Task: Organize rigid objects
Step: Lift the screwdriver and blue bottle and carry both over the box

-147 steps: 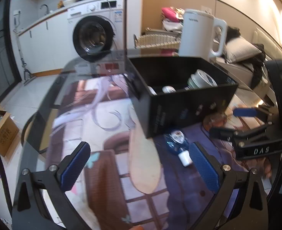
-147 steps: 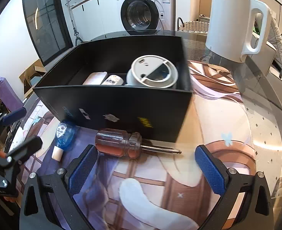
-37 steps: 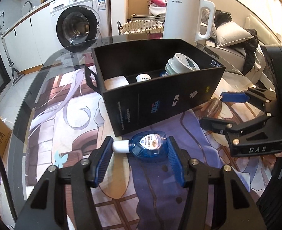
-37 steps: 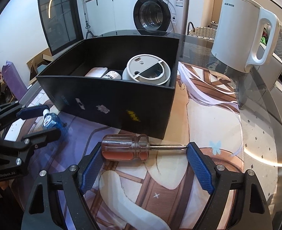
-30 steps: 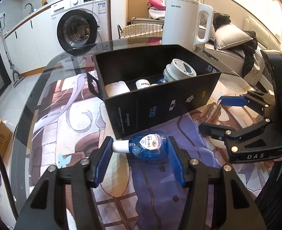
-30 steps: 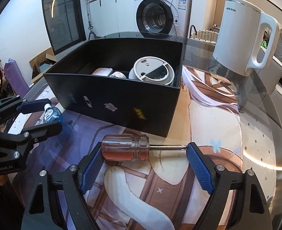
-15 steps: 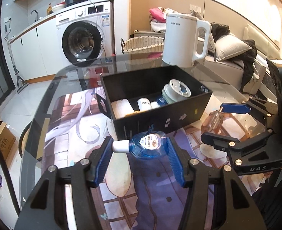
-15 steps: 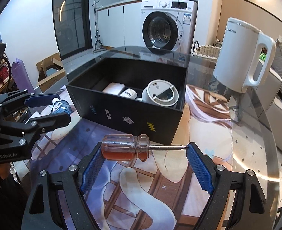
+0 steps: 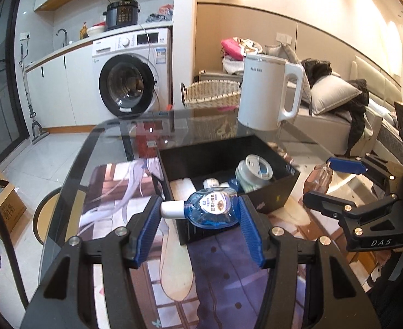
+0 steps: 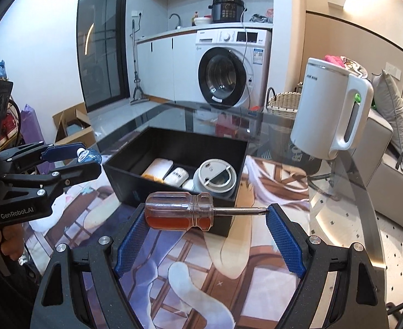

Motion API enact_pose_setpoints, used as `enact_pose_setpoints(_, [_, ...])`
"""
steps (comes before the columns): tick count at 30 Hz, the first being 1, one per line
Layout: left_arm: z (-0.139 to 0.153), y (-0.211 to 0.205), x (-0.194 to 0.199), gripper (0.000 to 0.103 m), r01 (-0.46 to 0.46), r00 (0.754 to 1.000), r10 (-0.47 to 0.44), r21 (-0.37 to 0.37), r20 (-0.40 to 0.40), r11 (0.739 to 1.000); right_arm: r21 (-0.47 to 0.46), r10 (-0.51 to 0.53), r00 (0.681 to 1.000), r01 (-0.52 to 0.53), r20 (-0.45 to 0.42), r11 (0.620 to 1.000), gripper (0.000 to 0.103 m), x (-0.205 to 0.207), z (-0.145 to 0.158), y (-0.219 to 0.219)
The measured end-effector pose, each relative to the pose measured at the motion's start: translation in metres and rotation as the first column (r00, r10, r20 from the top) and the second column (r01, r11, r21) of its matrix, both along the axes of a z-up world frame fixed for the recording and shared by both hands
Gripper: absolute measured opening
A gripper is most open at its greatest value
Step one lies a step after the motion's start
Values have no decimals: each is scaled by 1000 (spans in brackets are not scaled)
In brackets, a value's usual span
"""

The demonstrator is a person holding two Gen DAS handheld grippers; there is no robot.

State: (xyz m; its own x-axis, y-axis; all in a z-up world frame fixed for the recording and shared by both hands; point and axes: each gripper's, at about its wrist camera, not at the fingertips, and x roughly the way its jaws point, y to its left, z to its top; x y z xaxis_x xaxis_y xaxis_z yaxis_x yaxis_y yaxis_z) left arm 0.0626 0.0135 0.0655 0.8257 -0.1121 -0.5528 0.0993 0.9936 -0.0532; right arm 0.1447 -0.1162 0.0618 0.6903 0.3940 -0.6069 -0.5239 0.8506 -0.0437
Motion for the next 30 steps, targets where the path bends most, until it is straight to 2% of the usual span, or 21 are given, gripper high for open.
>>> enact_pose_setpoints(4, [9,-1,0,56,-9,998,9,3,56,1000,16,-4,1000,4,31,1000,86,1,8,-1])
enact_pose_setpoints(14, [18,0,8,56,-4,990,5,-7,140,1000,86,11,997,-18,81,996,86,10,18,2])
enact_pose_setpoints(30, [9,10,41,56,-36,986,43,-46,162,998,142,-13,992,-5,122,990,86,42,17,17])
